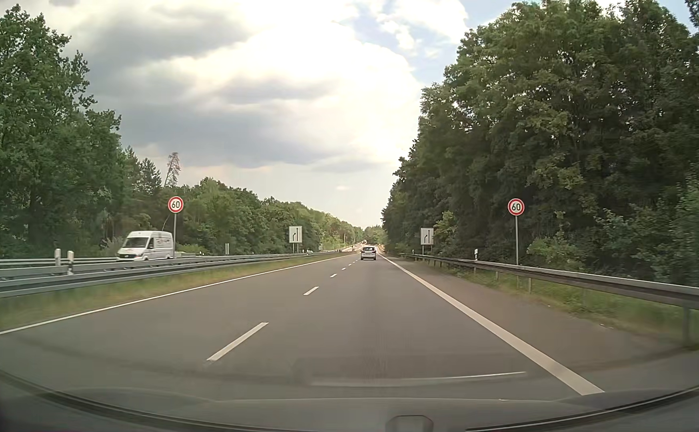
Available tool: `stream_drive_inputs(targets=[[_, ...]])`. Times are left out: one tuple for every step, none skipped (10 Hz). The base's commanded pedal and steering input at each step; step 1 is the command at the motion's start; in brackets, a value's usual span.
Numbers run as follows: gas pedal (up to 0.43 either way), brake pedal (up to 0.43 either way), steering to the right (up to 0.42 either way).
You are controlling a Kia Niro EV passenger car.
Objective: Follow the waypoints while adhering to traffic rules and regulations
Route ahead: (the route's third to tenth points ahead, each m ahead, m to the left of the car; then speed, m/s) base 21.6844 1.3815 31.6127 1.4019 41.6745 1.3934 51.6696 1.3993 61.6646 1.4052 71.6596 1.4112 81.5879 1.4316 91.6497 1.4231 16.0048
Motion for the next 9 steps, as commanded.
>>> stream_drive_inputs(targets=[[0.020, 0.037, 0.001], [0.020, 0.037, 0.001], [0.020, 0.037, 0.001], [0.020, 0.037, 0.001], [0.020, 0.037, 0.000], [0.020, 0.037, 0.000], [0.020, 0.030, -0.001], [0.020, 0.030, -0.001], [0.020, 0.037, -0.001]])
